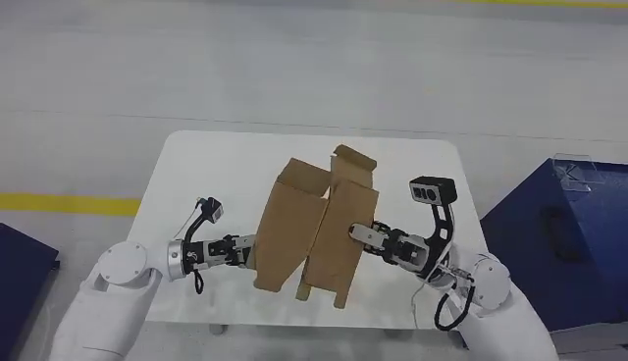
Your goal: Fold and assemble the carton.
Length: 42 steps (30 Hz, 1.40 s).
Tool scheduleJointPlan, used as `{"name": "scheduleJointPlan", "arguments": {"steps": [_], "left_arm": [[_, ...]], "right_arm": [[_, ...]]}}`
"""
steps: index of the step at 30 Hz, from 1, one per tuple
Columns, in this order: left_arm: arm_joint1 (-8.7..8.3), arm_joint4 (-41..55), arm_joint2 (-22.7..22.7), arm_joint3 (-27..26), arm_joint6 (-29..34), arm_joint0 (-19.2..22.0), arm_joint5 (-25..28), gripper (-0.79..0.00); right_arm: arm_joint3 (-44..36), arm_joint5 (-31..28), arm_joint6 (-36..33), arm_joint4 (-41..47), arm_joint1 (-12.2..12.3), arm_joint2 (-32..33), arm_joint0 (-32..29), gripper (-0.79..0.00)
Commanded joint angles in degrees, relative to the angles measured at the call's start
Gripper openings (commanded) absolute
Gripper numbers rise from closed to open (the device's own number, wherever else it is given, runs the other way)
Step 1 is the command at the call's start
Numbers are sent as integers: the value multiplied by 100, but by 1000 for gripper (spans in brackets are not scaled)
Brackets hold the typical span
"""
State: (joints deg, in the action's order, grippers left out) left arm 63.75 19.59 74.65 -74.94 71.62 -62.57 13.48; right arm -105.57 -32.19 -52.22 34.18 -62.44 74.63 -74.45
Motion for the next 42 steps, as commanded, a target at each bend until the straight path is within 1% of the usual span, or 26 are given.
{"name": "scheduleJointPlan", "arguments": {"steps": [1,7,9,10,12,13,15,17,19,22,25,28,30,32,33,34,36,37,40,42], "left_arm": [[0,0,0,0,0,0,0,0],[0,0,0,0,0,0,0,0],[0,0,0,0,0,0,0,0],[0,0,0,0,0,0,0,0],[0,0,0,0,0,0,0,0],[0,0,0,0,0,0,0,0],[0,0,0,0,0,0,0,0],[0,0,0,0,0,0,0,0],[0,0,0,0,0,0,0,0],[0,0,0,0,0,0,0,0],[0,0,0,0,0,0,0,0],[0,0,0,0,0,0,0,0],[0,0,0,0,0,0,0,0],[0,0,0,0,0,0,0,0],[0,0,0,0,0,0,0,0],[0,0,0,0,0,0,0,0],[0,0,0,0,0,0,0,0],[0,0,0,0,0,0,0,0],[0,0,0,0,0,0,0,0],[0,0,0,0,0,0,0,0]], "right_arm": [[-1,-14,-5,9,1,5,1,-785],[-1,-14,-5,9,1,5,1,-785],[-275,-377,-278,-231,8,-5,-19,-785],[-302,-516,-340,-218,14,27,-81,-785],[-402,-1055,-251,-720,29,334,-85,-785],[-467,-1404,-58,-1074,23,493,-99,-785],[-644,-1972,549,-1700,-14,769,-155,-785],[-885,-2528,1206,-2631,-73,1159,-188,-785],[-1272,-2581,2085,-3774,-177,1615,-216,-785],[-1782,-2579,3716,-5948,-393,2227,-266,-785],[-2246,-2349,5324,-8373,-597,2469,-324,-785],[-2477,-1761,6991,-10868,-701,2321,-343,-785],[-2531,-1228,8272,-12620,-699,2094,-391,-785],[-2495,-322,9551,-14419,-653,1897,-513,-785],[-2428,247,10106,-15271,-622,1822,-582,-785],[-2332,831,10591,-15934,-596,1755,-643,-785],[-2216,1988,11303,-16787,-566,1687,-690,-785],[-2155,2550,11505,-17056,-561,1686,-707,-785],[-2125,3522,11752,-17526,-548,1677,-758,-785],[-2165,3960,11783,-17909,-535,1674,-785,-785]]}}
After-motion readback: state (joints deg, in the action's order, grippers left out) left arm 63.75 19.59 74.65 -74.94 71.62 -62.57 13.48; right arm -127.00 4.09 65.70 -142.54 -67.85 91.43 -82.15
